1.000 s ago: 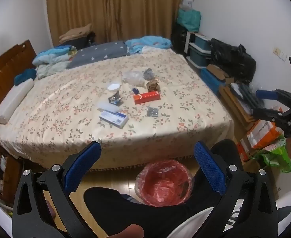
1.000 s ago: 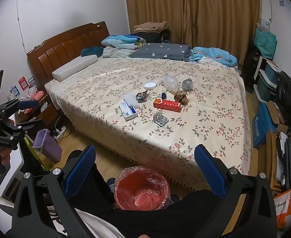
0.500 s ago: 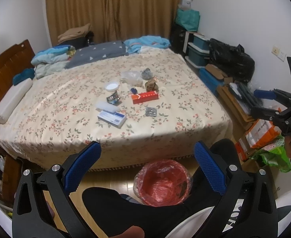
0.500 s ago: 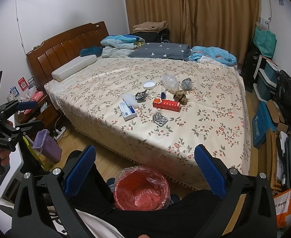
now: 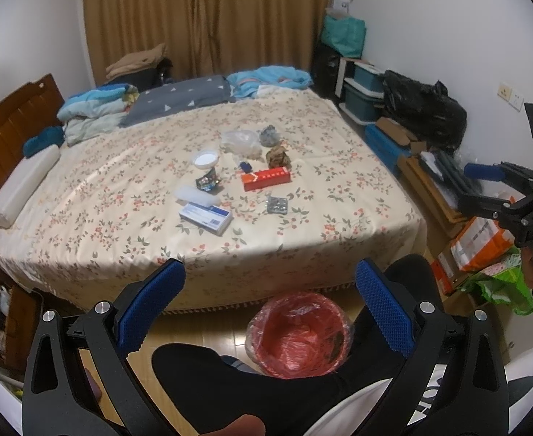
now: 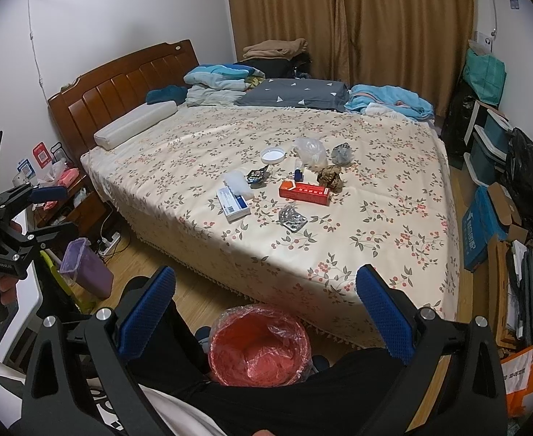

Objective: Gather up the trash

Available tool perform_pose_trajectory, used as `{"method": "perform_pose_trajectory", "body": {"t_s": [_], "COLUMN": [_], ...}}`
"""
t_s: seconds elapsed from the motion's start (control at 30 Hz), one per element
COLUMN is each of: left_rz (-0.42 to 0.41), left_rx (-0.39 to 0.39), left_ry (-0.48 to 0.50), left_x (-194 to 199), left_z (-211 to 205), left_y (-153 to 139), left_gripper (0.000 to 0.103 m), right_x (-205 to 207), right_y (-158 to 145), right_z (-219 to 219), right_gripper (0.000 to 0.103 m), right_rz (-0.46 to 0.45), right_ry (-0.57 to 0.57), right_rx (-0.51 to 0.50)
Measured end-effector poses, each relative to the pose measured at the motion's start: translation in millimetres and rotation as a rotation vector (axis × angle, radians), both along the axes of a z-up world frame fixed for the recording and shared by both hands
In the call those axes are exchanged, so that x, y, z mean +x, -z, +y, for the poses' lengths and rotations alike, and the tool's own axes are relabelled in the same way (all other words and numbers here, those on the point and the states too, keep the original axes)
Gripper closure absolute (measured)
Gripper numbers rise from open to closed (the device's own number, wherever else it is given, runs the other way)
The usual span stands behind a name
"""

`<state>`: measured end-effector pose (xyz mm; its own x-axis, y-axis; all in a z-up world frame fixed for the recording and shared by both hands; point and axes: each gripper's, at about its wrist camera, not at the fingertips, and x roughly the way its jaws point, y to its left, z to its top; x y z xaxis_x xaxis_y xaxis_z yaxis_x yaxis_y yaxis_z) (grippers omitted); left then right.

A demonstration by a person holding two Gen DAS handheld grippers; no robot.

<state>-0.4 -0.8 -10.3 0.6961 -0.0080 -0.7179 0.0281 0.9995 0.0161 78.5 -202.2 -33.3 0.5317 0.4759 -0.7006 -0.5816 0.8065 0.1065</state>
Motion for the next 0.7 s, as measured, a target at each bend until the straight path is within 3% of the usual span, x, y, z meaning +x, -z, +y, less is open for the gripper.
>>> {"method": "perform_pose_trajectory", "body": {"t_s": [0.7], "left_rz": [0.005], "left_rx": [0.004], "left_ry": [0.001], "left_x": [1.3], "left_z": [-0.2], "left_y": [1.9], "left_gripper": [0.006], "right_x": [1.8], "right_y": [1.5], "right_z": [-0.5], "right_gripper": [0.005], "right_rz": [0.003], "right_ry": [0.003], "right_rx": [0.001]}}
